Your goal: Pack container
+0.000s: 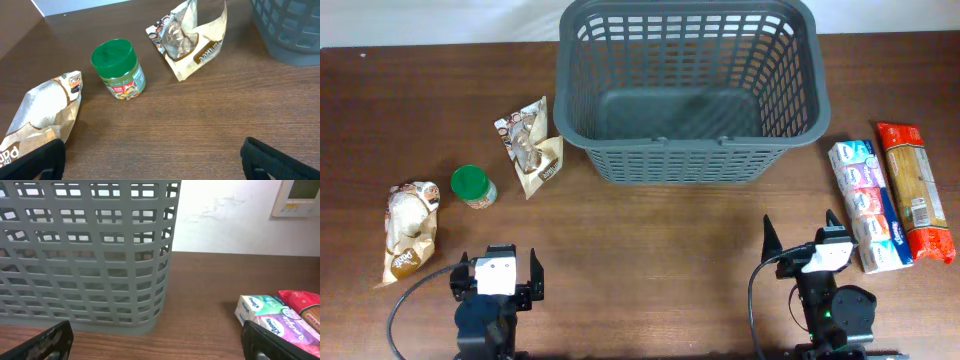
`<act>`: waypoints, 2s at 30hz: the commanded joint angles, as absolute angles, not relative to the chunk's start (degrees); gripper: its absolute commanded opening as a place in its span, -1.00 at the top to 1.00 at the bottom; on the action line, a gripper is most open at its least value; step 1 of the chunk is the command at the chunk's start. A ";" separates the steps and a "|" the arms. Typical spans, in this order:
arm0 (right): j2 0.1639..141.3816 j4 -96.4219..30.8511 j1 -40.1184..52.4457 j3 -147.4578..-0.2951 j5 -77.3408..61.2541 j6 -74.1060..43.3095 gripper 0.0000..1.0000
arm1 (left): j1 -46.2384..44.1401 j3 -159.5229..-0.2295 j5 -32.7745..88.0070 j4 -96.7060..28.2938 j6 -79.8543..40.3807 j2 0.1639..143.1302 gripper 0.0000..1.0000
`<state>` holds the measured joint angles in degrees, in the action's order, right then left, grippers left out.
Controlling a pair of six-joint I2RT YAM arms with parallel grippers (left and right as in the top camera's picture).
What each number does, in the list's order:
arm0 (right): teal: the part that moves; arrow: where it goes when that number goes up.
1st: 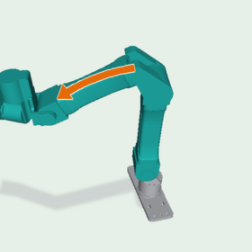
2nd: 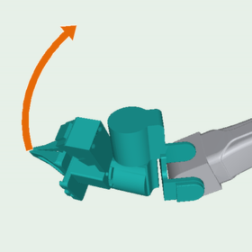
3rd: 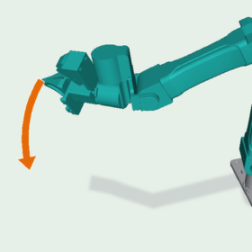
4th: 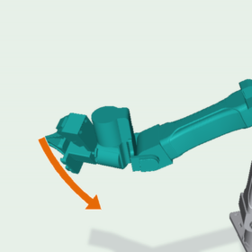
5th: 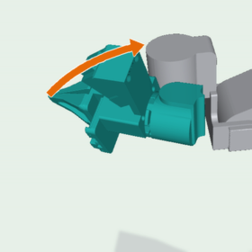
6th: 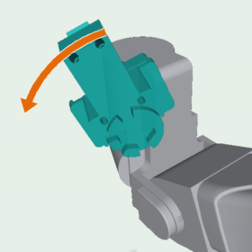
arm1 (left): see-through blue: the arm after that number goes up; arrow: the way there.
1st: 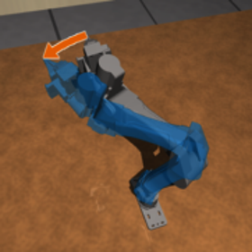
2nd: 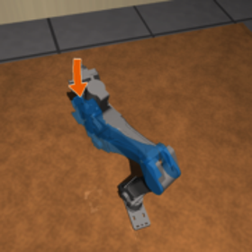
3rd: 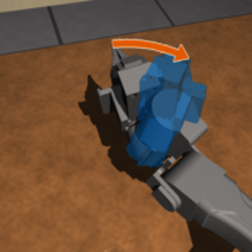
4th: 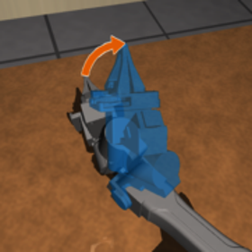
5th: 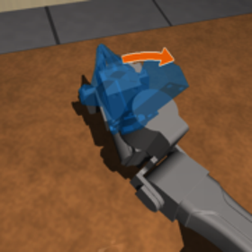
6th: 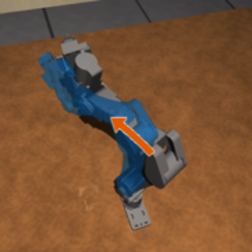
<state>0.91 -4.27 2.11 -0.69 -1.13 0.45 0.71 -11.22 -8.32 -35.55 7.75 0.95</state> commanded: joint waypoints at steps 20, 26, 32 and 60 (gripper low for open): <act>0.36 -4.51 1.74 -0.34 0.23 -0.47 -0.98 | 0.54 -10.48 -7.68 -35.59 8.69 0.34 -0.99; 1.56 -7.11 1.74 -6.85 5.10 -3.88 -0.98 | 0.54 -10.48 -7.70 -35.59 8.69 0.34 -0.98; 12.08 -10.59 1.74 -21.93 15.33 -3.84 -0.98 | 0.54 -10.48 -7.70 -35.59 8.69 0.34 -0.98; 79.94 -75.33 -31.81 -100.20 -16.67 26.28 -0.98 | 0.54 -10.48 -7.70 -35.59 8.69 0.34 -0.99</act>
<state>75.53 -74.13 -27.44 -99.63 -2.17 20.40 0.71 -10.72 -8.32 -35.73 7.77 0.78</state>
